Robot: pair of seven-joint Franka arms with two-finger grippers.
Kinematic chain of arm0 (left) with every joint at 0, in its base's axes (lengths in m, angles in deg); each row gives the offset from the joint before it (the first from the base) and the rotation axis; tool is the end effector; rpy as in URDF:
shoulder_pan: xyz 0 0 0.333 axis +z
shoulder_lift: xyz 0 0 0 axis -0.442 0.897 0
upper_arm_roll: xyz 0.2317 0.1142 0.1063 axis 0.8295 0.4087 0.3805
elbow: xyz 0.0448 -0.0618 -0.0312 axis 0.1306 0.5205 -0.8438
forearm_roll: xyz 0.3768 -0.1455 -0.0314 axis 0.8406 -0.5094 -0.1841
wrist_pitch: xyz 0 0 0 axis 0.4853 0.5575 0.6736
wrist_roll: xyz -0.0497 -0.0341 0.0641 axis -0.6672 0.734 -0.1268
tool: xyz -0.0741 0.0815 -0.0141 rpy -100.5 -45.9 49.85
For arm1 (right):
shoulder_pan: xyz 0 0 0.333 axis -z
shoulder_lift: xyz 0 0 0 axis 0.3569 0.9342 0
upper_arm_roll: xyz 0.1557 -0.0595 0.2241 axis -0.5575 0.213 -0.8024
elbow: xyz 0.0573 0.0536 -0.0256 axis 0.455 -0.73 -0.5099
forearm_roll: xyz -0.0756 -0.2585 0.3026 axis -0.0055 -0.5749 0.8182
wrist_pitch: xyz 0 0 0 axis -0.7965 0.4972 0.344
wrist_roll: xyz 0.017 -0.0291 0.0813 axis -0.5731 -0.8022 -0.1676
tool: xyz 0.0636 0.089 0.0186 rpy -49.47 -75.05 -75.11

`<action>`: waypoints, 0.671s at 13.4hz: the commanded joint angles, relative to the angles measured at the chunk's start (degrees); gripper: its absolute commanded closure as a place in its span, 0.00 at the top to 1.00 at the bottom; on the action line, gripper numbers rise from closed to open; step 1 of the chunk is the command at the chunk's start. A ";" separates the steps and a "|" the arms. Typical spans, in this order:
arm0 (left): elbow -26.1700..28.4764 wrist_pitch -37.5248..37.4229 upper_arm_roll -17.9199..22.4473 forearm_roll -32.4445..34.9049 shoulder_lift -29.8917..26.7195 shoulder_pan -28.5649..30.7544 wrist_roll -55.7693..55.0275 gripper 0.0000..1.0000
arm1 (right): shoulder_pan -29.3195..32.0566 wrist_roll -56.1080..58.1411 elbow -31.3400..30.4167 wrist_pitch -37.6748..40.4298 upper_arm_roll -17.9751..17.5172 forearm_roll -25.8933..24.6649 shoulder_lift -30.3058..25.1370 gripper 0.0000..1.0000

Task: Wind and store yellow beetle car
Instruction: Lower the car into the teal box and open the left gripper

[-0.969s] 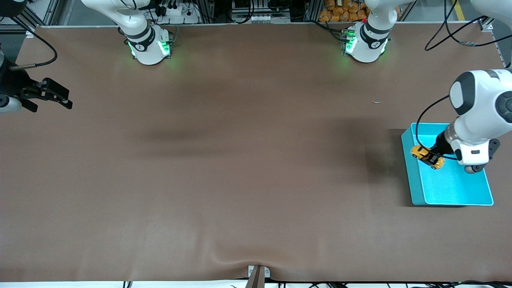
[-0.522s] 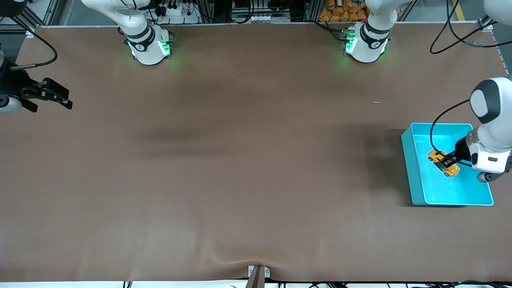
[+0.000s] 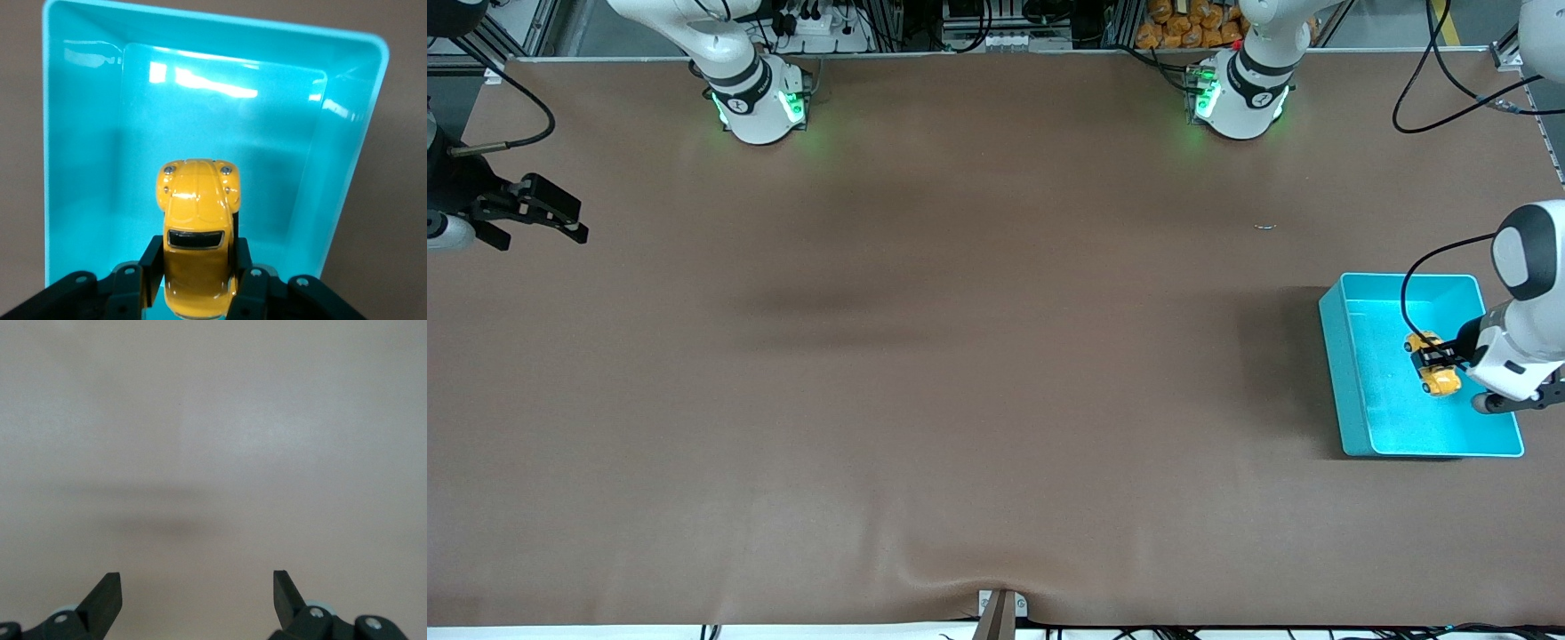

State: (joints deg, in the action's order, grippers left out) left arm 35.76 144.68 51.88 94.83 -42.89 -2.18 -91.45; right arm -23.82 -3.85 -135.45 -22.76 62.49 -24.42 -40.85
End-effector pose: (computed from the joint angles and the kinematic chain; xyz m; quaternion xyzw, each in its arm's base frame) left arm 0.6269 0.1352 0.2767 -0.9947 -0.0594 0.0405 0.0738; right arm 0.5522 -0.0072 0.5766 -0.9992 -0.0363 -0.0140 0.0131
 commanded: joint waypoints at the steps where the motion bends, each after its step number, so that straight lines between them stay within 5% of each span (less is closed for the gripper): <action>1: -1.67 -1.72 -0.45 1.92 1.97 0.56 2.95 0.00 | -0.34 -0.89 0.80 0.24 0.07 0.00 0.08 1.00; 9: -1.76 0.03 -0.45 1.92 5.66 2.50 2.69 0.00 | -0.96 -0.89 0.89 0.24 0.07 0.00 0.16 1.00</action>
State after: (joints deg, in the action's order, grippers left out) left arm 35.41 144.53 51.99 95.36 -38.19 -0.01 -89.17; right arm -23.94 -3.85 -135.43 -22.77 62.38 -24.42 -40.85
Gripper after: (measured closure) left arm 0.546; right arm 0.000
